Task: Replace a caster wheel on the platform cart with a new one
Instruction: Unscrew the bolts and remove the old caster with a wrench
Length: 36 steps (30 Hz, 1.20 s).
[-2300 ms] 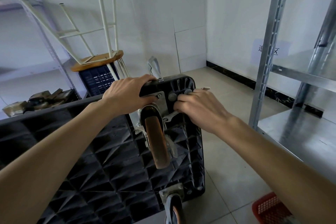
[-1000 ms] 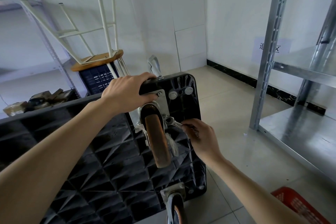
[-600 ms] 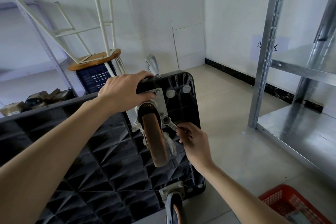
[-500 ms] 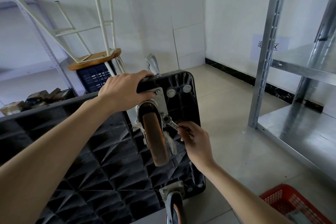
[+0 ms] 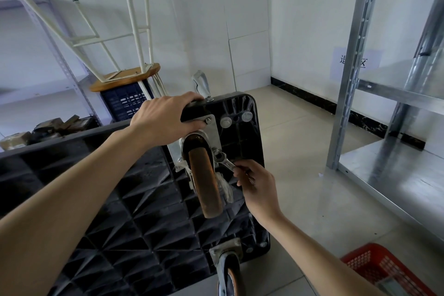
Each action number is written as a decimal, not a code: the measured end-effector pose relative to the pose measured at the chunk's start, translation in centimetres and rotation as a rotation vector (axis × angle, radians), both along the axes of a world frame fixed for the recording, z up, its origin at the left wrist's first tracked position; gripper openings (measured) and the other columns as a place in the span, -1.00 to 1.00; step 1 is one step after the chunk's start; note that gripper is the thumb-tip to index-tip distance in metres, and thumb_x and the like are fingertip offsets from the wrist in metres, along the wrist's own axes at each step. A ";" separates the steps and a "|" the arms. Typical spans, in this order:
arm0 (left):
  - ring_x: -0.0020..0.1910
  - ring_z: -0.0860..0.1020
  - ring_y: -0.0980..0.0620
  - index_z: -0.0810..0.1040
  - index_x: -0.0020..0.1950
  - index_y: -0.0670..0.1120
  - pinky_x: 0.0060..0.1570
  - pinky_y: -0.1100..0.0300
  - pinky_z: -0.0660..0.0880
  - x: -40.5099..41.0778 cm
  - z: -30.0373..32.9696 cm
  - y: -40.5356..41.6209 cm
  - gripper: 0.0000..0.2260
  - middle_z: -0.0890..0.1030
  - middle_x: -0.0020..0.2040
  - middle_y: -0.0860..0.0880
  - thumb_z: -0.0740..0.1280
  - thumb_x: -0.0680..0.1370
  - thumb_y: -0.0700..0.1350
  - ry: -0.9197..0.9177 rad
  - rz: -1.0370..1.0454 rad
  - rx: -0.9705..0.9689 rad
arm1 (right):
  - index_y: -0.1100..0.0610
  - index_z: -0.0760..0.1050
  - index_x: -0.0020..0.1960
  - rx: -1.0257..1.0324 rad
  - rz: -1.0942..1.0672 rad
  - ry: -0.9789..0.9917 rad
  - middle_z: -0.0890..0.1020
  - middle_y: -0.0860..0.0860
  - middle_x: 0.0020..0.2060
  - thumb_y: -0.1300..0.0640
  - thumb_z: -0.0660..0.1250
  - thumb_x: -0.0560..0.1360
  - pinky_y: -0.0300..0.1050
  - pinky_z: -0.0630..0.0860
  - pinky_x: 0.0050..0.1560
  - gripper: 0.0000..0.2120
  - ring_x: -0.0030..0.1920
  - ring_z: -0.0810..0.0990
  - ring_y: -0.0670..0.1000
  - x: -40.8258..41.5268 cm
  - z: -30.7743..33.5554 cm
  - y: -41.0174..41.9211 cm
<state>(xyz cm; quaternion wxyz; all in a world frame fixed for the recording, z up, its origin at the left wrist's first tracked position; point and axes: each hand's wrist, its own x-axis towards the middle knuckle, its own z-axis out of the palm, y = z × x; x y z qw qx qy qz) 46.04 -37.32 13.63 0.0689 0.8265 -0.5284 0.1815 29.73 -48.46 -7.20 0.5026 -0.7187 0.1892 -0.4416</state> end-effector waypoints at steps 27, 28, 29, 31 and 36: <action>-0.04 0.59 -0.07 0.31 0.41 0.28 -0.08 0.08 0.39 0.2 -0.1 -0.1 -0.48 0.65 0.09 0.08 0.33 0.50 0.35 -0.005 -0.010 -0.013 | 0.04 0.61 0.06 -0.162 -0.022 0.081 0.62 -0.14 -0.23 0.22 0.33 0.60 -0.03 0.58 -0.20 -0.87 -0.21 0.62 -0.09 -1.0 1.4 -0.8; -0.04 0.59 -0.06 0.32 0.41 0.27 -0.08 0.08 0.39 0.2 -0.1 -0.1 -0.48 0.65 0.09 0.08 0.33 0.50 0.34 -0.006 -0.011 -0.016 | 0.04 0.61 0.06 -0.185 -0.028 0.092 0.62 -0.15 -0.24 0.22 0.34 0.60 -0.04 0.57 -0.20 -0.88 -0.21 0.62 -0.10 -1.0 1.6 -0.9; -0.05 0.58 -0.06 0.32 0.41 0.27 -0.09 0.09 0.37 0.2 -0.1 -0.1 -0.48 0.65 0.09 0.08 0.33 0.50 0.34 -0.008 -0.011 -0.017 | 0.04 0.62 0.05 -0.204 -0.031 0.103 0.61 -0.17 -0.24 0.21 0.35 0.59 -0.07 0.57 -0.21 -0.88 -0.21 0.61 -0.12 -1.0 1.8 -1.1; -0.05 0.58 -0.05 0.32 0.41 0.27 -0.10 0.09 0.35 0.2 -0.1 -0.1 -0.48 0.65 0.09 0.08 0.33 0.50 0.34 -0.013 -0.012 -0.015 | 0.03 0.62 0.05 -0.240 -0.031 0.143 0.61 -0.19 -0.23 0.19 0.36 0.58 -0.15 0.55 -0.21 -0.89 -0.21 0.60 -0.15 -0.9 2.7 -1.4; -0.07 0.57 -0.05 0.32 0.41 0.26 -0.10 0.09 0.37 0.3 -0.1 0.0 -0.48 0.65 0.08 0.08 0.33 0.50 0.35 -0.015 -0.010 -0.013 | -0.01 0.64 0.08 -0.446 -0.040 0.273 0.64 -0.18 -0.09 0.10 0.35 0.60 -0.30 0.47 -0.12 -0.89 -0.11 0.58 -0.18 -1.4 5.3 -2.8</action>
